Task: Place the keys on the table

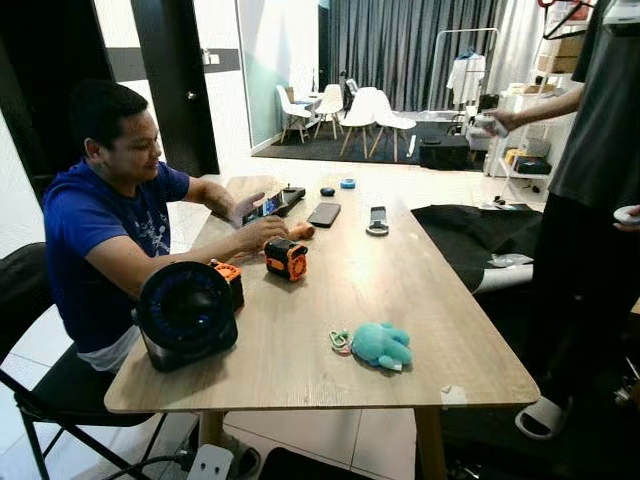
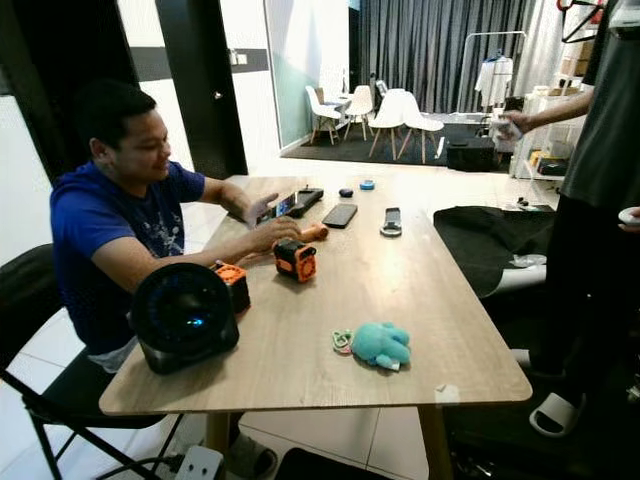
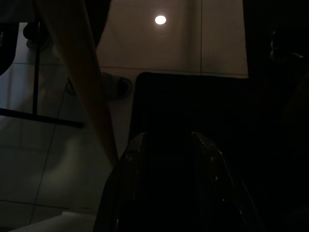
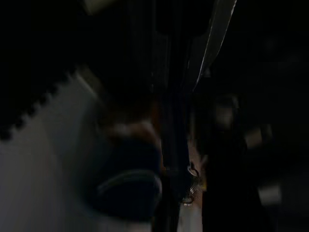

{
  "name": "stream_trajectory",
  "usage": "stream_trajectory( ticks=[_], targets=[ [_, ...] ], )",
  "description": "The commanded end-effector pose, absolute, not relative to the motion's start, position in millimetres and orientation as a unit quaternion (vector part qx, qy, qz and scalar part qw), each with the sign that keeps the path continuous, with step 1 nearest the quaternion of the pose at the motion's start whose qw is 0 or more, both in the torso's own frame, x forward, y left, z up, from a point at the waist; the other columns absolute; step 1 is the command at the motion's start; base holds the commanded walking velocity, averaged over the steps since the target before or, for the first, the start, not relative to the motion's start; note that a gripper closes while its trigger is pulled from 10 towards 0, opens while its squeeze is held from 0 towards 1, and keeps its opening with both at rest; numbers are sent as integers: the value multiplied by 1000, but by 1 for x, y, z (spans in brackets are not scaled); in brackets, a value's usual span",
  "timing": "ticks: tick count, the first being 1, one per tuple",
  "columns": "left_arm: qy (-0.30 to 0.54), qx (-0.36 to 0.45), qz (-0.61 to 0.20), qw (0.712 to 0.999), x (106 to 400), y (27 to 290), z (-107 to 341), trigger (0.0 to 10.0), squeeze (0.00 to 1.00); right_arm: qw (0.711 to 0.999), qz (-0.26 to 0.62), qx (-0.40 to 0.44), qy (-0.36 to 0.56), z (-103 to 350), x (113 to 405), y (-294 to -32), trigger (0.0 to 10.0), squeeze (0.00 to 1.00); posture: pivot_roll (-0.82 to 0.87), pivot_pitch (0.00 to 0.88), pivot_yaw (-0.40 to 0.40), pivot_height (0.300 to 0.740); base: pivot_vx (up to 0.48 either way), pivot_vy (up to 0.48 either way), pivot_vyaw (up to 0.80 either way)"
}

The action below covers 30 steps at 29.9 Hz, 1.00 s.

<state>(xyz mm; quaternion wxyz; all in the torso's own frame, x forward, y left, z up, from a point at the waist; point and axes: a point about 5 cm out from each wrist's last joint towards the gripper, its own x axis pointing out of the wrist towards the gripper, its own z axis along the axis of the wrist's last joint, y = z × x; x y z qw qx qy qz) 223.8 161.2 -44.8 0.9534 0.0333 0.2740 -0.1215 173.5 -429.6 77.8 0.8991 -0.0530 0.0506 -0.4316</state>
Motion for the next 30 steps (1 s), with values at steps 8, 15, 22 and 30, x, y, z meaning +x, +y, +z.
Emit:
stream_trajectory(
  ticks=[8, 15, 22, 30],
  targets=[
    [257, 51, -190, 946, 230, 147, -39, 10000, 0, 972, -230, -46, -6, 149, 276, -392, 10000, 0, 44, 0, 44, 740, 0, 0, 0],
    [259, 65, -196, 944, 231, 149, -39, 10000, 0, 996, -70, -53, 17, 153, 322, -325, 10000, 0, 51, 0, 46, 740, 0, 0, 0],
    [258, 65, -195, 944, 231, 153, -38, 10000, 0, 984, 161, -71, 15, 167, 355, -218, 10000, 0, 62, 3, 43, 740, 0, 0, 0],
    [258, 63, -195, 944, 230, 153, -38, 10000, 0, 976, 195, -93, 34, 161, 358, -197, 10000, 0, 65, 4, 39, 740, 0, 0, 0]
  ],
)
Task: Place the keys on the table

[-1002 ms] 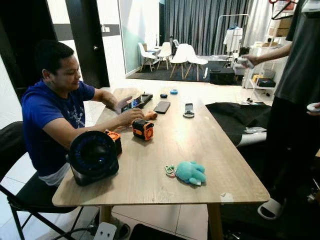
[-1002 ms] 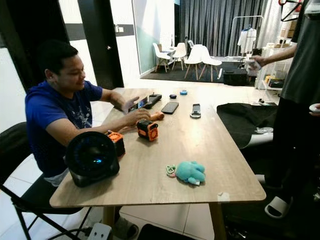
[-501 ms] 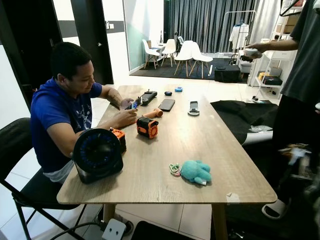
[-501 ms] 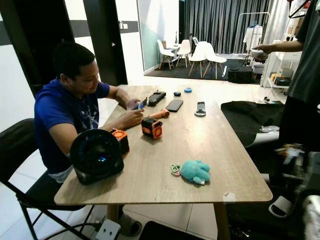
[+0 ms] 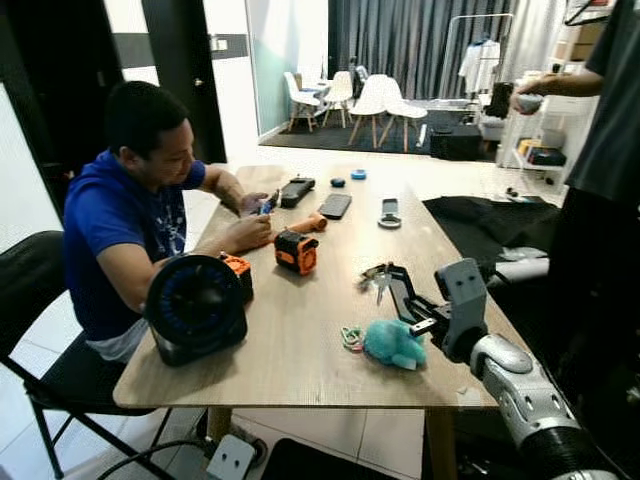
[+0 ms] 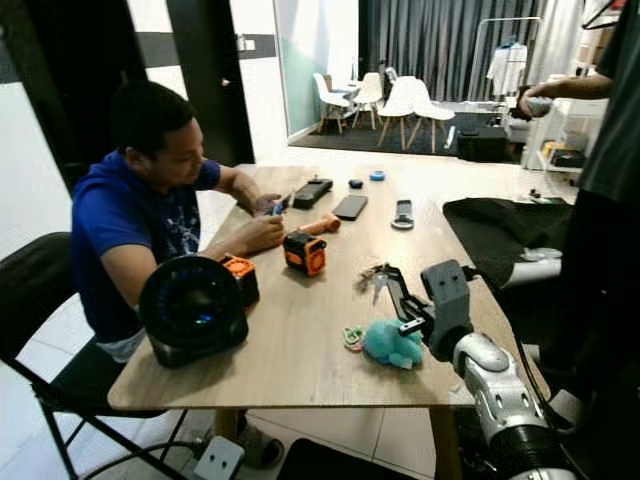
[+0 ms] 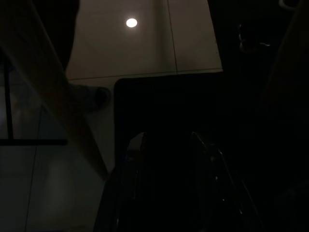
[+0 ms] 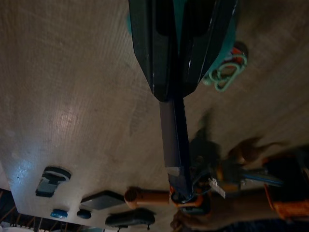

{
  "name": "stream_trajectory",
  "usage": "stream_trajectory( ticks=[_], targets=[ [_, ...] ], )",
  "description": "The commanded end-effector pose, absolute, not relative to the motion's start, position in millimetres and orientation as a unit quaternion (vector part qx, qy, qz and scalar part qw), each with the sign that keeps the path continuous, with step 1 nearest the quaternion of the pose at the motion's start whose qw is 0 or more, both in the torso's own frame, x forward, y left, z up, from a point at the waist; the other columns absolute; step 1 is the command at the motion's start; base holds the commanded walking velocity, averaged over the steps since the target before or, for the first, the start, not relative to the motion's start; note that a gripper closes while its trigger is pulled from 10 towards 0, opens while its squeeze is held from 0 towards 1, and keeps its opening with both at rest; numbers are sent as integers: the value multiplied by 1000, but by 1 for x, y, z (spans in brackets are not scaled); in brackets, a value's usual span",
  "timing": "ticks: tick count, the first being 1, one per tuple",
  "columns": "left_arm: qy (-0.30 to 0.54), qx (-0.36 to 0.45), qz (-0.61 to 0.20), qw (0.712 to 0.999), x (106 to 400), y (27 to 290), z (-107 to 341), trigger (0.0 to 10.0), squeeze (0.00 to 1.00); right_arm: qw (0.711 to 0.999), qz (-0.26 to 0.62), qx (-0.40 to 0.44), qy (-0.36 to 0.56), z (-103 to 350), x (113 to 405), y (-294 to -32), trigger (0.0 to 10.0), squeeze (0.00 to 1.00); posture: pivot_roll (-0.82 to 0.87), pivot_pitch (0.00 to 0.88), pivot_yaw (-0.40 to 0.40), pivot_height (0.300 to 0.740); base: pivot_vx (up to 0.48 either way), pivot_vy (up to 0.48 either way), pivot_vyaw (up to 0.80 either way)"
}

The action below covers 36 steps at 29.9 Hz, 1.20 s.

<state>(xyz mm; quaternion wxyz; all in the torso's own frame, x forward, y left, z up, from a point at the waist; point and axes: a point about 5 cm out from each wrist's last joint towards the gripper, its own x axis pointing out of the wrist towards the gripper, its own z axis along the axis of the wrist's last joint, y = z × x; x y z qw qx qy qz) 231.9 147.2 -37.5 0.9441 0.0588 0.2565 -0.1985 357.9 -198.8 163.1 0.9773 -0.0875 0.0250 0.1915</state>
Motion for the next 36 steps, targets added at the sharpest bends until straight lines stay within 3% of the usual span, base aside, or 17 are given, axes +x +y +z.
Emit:
stream_trajectory(
  ticks=[1, 10, 16, 21, 27, 32, 36],
  targets=[
    [258, 63, -195, 944, 230, 153, -38, 10000, 0, 976, 195, -93, 34, 161, 358, -197, 10000, 0, 65, 4, 39, 740, 0, 0, 0],
    [258, 60, -199, 944, 230, 151, -38, 10000, 0, 970, 218, -93, 45, 164, 356, -184, 10000, 0, 59, 6, 43, 740, 0, 0, 0],
    [257, 53, -200, 944, 230, 150, -38, 10000, 0, 946, 308, -78, 63, 171, 336, -167, 10000, 0, 64, 9, 37, 740, 0, 0, 0],
    [258, 51, -203, 943, 227, 150, -39, 10000, 0, 947, 302, -83, 71, 166, 328, -172, 10000, 0, 58, 10, 39, 740, 0, 0, 0],
    [260, 50, -207, 942, 226, 148, -39, 10000, 0, 969, 221, -81, 73, 158, 326, -197, 10000, 0, 55, 14, 40, 740, 0, 0, 0],
    [261, 48, -210, 941, 226, 148, -40, 10000, 0, 999, 42, -27, 20, 171, 326, -245, 10000, 0, 48, 16, 44, 740, 0, 0, 0],
    [262, 48, -212, 940, 226, 147, -40, 10000, 0, 1000, -23, 1, 13, 169, 321, -266, 10000, 0, 47, 15, 46, 740, 0, 0, 0]
  ],
)
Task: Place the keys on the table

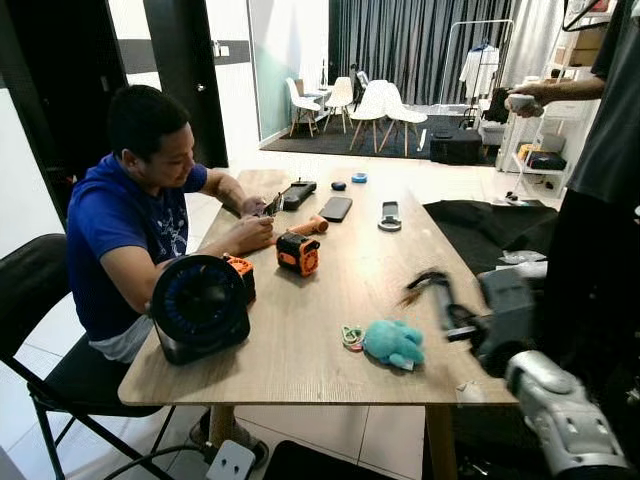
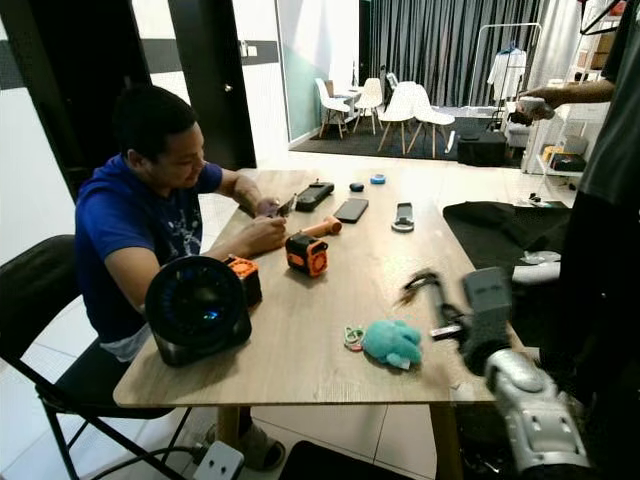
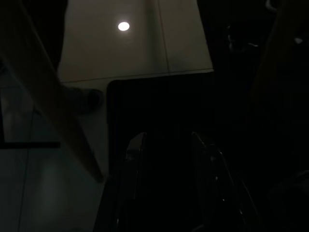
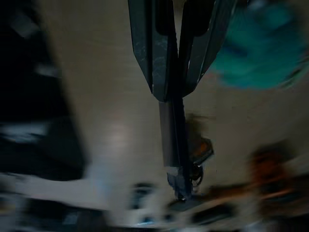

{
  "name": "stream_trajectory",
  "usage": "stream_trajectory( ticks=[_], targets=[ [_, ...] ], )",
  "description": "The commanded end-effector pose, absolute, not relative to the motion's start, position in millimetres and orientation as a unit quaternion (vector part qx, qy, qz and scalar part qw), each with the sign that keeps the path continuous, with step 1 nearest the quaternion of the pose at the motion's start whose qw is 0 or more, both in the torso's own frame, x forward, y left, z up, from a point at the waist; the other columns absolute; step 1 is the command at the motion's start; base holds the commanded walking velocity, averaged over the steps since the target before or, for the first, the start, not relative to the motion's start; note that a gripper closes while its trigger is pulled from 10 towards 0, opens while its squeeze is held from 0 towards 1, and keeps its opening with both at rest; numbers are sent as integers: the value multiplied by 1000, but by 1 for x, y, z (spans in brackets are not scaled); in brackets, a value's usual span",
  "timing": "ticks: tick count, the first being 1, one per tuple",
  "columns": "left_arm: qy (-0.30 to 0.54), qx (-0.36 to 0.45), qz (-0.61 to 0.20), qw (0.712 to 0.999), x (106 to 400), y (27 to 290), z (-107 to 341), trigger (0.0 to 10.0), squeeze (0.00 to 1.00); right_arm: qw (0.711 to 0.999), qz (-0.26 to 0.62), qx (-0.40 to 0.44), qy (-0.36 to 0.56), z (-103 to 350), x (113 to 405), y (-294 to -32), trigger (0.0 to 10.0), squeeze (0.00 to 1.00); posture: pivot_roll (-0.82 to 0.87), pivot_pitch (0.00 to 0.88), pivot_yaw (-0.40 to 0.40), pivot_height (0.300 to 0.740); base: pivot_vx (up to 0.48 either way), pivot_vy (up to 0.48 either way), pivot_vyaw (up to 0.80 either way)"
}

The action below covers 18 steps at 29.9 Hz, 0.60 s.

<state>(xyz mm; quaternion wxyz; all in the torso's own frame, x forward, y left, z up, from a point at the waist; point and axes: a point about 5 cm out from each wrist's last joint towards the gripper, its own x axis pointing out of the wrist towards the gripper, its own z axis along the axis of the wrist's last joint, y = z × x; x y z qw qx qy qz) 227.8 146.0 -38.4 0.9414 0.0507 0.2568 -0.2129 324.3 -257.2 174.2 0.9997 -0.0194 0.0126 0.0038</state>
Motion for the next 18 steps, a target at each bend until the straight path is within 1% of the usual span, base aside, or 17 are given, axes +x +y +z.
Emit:
stream_trajectory(
  ticks=[1, 5, 8, 10, 13, 18],
  targets=[
    [262, 48, -213, 940, 226, 147, -40, 10000, 0, 999, -34, 9, 12, 168, 319, -269, 10000, 0, 47, 15, 46, 740, 0, 0, 0],
    [262, 48, -214, 940, 226, 147, -40, 10000, 0, 999, -46, 23, 13, 164, 318, -273, 10000, 0, 47, 15, 46, 740, 0, 0, 0],
    [259, 48, -217, 940, 228, 145, -38, 10000, 0, 995, -69, 67, 19, 148, 325, -276, 10000, 0, 42, 40, 55, 740, 0, 0, 0],
    [256, 48, -218, 941, 229, 144, -37, 10000, 0, 994, -72, 74, 21, 146, 327, -276, 10000, 0, 42, 40, 55, 740, 0, 0, 0],
    [239, 45, -230, 943, 233, 141, -31, 10000, 0, 994, -70, 83, 28, 145, 336, -274, 10000, 0, 36, 67, 58, 740, 0, 0, 0],
    [226, 46, -236, 944, 237, 139, -26, 10000, 0, 993, -70, 86, 31, 146, 345, -274, 10000, 0, 40, 84, 55, 740, 0, 0, 0]
  ],
)
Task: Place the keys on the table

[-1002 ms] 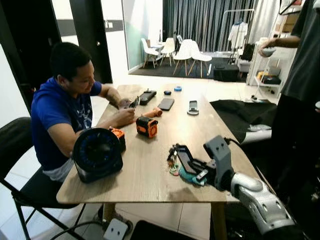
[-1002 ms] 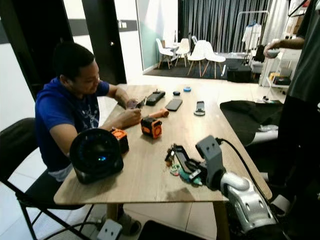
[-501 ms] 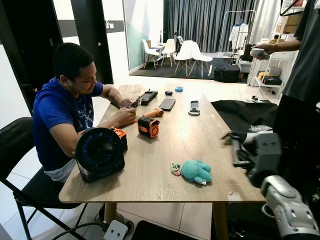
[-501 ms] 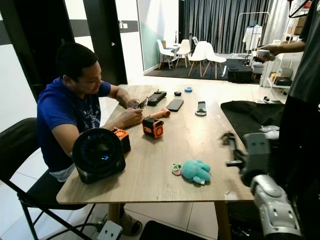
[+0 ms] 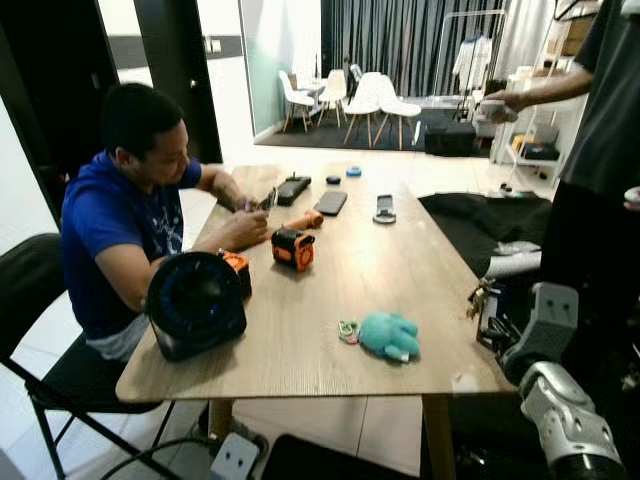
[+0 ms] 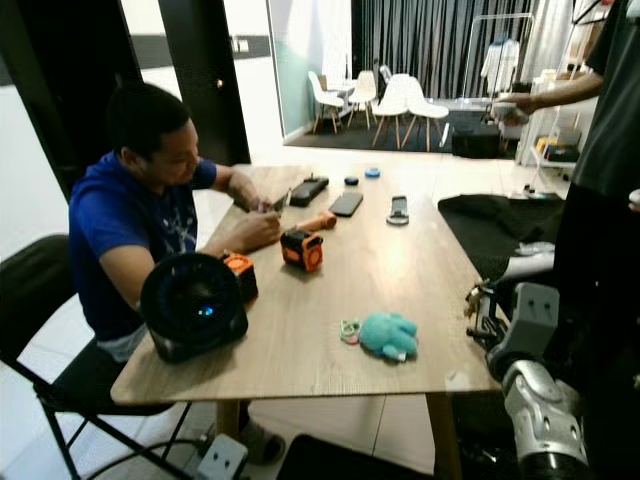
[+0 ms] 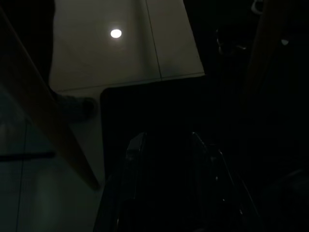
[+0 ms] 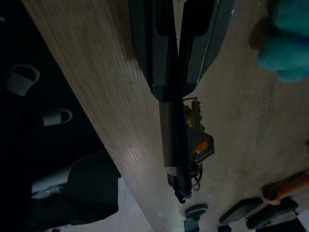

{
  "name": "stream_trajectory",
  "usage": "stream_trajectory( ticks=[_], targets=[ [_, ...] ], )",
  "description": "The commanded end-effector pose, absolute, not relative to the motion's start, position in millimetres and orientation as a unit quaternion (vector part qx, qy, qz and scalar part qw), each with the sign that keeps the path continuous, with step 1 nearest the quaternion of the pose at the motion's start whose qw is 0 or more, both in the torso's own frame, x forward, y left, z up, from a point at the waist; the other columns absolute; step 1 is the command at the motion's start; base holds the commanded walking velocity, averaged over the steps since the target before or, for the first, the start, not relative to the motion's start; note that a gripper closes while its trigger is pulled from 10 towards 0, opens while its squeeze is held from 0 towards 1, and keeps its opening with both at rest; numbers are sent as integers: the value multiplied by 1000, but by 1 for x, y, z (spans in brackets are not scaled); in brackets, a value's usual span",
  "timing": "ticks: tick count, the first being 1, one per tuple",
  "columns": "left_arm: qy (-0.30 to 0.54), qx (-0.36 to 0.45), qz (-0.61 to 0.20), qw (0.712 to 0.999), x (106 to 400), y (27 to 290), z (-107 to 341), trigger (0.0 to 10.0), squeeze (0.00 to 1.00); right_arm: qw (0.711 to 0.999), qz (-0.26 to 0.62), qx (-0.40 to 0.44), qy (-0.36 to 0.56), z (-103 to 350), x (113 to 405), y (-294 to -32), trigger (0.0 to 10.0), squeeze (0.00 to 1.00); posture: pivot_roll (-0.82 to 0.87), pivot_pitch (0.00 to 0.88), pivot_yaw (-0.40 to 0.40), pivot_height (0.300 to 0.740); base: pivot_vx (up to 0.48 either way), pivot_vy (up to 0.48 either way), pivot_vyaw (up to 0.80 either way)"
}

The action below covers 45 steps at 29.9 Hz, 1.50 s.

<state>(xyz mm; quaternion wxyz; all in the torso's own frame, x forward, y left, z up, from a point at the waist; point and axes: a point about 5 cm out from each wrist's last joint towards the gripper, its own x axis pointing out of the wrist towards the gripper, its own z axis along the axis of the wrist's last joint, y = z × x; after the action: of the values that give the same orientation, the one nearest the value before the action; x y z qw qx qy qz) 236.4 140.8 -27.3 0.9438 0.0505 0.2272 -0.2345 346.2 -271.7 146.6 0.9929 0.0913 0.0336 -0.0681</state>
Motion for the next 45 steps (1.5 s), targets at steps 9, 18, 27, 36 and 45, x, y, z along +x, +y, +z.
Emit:
stream_trajectory(
  ticks=[9, 18, 27, 36, 45],
  targets=[
    [211, 52, -245, 945, 241, 143, -18, 10000, 0, 994, -50, 100, 16, 159, 369, -263, 10000, 0, 59, 123, 53, 740, 0, 0, 0],
    [214, 55, -249, 943, 239, 146, -18, 10000, 0, 994, 27, 105, 10, 169, 384, -228, 10000, 0, 60, 124, 55, 740, 0, 0, 0],
    [214, 62, -259, 940, 240, 145, -17, 10000, 0, 989, 109, 101, 14, 164, 385, -183, 10000, 0, 56, 103, 55, 740, 0, 0, 0],
    [217, 64, -263, 938, 240, 145, -17, 10000, 0, 982, 154, 111, 6, 163, 382, -161, 10000, 0, 50, 93, 58, 740, 0, 0, 0],
    [221, 70, -271, 934, 237, 144, -19, 10000, 0, 967, 199, 153, -33, 171, 376, -137, 10000, 0, 49, 87, 59, 740, 0, 0, 0]
  ],
)
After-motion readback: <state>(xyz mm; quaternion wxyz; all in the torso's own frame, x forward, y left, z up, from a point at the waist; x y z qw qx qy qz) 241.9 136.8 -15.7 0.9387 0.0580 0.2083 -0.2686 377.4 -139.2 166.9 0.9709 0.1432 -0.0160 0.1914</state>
